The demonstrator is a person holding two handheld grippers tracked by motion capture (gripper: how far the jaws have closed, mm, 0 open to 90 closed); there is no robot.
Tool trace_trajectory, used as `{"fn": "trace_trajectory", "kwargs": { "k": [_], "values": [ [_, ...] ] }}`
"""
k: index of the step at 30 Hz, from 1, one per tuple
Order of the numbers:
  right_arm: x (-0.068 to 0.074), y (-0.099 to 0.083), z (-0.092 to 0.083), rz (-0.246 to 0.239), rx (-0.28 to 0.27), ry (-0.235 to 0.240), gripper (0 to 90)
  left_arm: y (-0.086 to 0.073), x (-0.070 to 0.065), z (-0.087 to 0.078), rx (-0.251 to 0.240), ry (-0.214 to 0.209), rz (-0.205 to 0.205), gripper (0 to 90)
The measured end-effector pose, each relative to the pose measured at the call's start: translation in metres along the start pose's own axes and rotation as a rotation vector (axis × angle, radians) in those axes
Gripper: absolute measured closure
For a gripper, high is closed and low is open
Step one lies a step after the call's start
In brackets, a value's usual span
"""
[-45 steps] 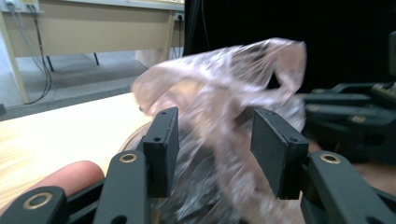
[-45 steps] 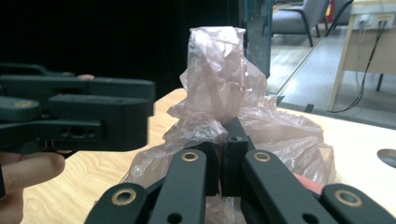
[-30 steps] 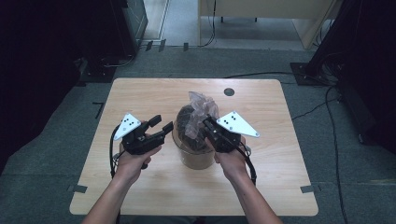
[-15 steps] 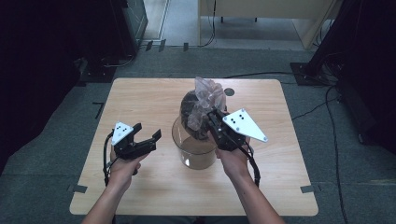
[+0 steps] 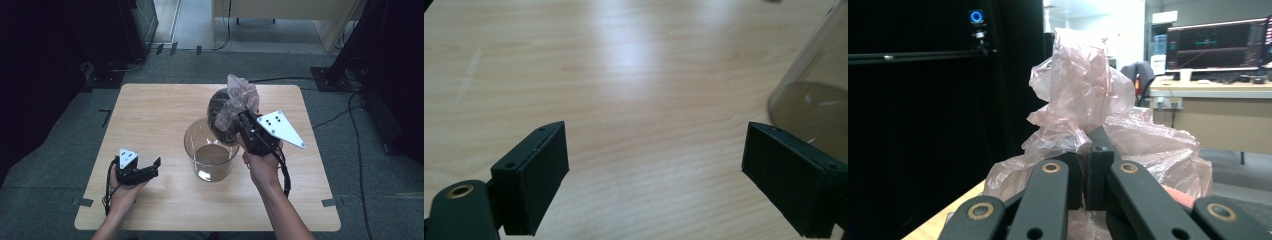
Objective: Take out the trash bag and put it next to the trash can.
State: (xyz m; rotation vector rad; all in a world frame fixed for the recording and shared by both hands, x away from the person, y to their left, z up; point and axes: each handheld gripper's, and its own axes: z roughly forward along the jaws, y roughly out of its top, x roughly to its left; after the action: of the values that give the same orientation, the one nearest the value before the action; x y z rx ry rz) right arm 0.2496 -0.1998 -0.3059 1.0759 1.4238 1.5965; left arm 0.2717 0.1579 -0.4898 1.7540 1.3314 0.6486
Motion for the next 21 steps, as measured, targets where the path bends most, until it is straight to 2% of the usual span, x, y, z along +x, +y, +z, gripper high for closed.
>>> {"fn": "trace_trajectory", "kwargs": {
  "k": [6,12,14,16,21],
  "values": [
    [-0.017,0.005,-0.008,-0.007,-0.010,-0.046,90.0,-0.015,0.007,-0.001,0.025,0.047,0.031,11.1],
    [-0.038,0.005,-0.016,0.007,-0.015,-0.103,89.9,-0.025,0.014,-0.001,0.048,0.095,0.061,11.1],
    [-0.045,0.004,-0.019,0.010,-0.014,-0.122,90.0,-0.028,0.014,0.000,0.066,0.104,0.065,11.1],
    [-0.052,0.004,-0.021,0.006,-0.013,-0.139,90.0,-0.031,0.013,0.002,0.083,0.111,0.088,11.1],
    [-0.067,-0.003,-0.021,0.014,0.002,-0.184,90.0,-0.034,0.011,0.006,0.116,0.106,0.115,11.1]
  ]
}}
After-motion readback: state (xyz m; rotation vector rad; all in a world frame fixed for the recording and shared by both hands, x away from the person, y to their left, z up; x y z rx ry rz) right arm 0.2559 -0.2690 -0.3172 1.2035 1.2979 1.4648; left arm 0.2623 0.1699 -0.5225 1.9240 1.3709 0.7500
